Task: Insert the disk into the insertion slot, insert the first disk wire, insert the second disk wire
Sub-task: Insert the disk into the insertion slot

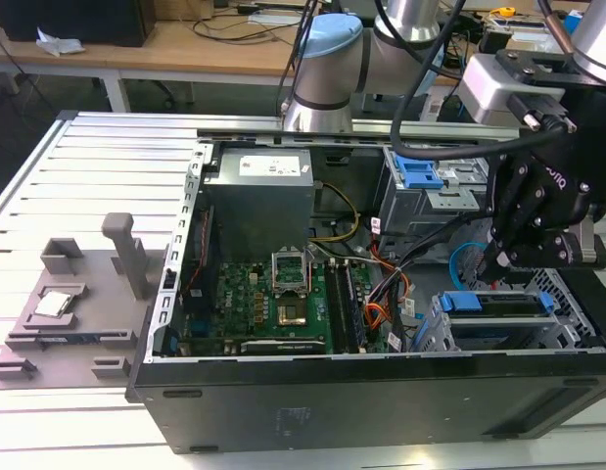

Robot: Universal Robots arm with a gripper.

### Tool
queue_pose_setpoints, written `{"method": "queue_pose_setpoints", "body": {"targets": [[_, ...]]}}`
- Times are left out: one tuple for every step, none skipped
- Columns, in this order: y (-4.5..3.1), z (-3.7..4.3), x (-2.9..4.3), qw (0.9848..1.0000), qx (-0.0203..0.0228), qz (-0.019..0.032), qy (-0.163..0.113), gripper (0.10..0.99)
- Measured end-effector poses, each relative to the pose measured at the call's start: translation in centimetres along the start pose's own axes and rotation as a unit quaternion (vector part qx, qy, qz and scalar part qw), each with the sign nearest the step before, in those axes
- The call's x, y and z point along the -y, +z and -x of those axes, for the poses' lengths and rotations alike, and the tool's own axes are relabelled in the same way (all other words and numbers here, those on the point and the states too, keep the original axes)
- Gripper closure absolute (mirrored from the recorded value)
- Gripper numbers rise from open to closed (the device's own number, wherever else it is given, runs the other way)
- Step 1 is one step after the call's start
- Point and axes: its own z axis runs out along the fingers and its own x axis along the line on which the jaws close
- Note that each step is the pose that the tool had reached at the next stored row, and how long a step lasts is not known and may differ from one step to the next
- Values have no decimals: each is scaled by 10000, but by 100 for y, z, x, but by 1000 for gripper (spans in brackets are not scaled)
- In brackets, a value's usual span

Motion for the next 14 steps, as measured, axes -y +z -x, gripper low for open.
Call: {"method": "queue_pose_setpoints", "body": {"targets": [[1, 0, 0, 10000, 0, 0, 0, 980], [2, 0, 0, 10000, 0, 0, 0, 980], [3, 0, 0, 10000, 0, 0, 0, 980], [3, 0, 0, 10000, 0, 0, 0, 980], [4, 0, 0, 10000, 0, 0, 0, 980], [5, 0, 0, 10000, 0, 0, 0, 980], [5, 0, 0, 10000, 0, 0, 0, 980], [6, 0, 8, 10000, 1, 0, 0, 980], [6, 0, 26, 10000, 2, 0, 0, 980], [4, 1, 61, 10000, 1, 0, 0, 980], [4, 2, 101, 10000, 0, 0, -1, 980], [9, 3, 154, 10000, 1, 2, 0, 980], [17, 4, 184, 10000, 2, 3, 0, 980], [25, 4, 215, 10000, 1, 3, 0, 980]]}}
